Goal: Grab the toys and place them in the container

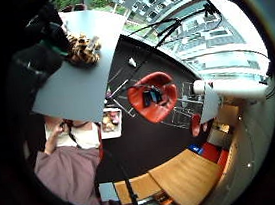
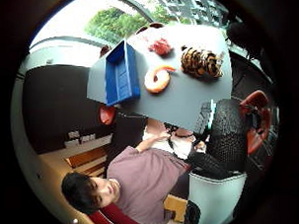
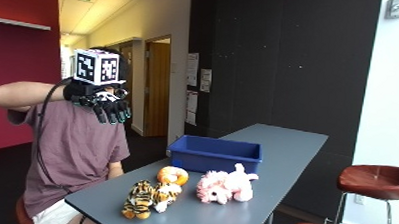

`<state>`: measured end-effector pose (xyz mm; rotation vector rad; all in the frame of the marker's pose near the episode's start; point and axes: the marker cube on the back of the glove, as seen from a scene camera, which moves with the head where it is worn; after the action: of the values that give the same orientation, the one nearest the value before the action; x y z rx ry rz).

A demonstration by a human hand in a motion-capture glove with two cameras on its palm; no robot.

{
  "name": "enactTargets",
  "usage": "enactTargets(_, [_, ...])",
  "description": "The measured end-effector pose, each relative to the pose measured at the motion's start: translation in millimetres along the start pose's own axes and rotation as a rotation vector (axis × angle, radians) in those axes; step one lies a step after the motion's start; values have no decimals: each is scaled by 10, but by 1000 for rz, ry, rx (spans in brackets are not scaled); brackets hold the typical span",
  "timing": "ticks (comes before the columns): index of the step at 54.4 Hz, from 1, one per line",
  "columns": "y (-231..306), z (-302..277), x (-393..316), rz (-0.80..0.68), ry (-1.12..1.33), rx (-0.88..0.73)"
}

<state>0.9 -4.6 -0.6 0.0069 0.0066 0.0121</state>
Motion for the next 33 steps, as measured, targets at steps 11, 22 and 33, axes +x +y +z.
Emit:
enactTargets(11, [-336,-48,0,8,18,-4])
enactTargets(22, [-629,-78,23,-7,13,-50])
enactTargets(33, [-970,-19,64,37,23,-50])
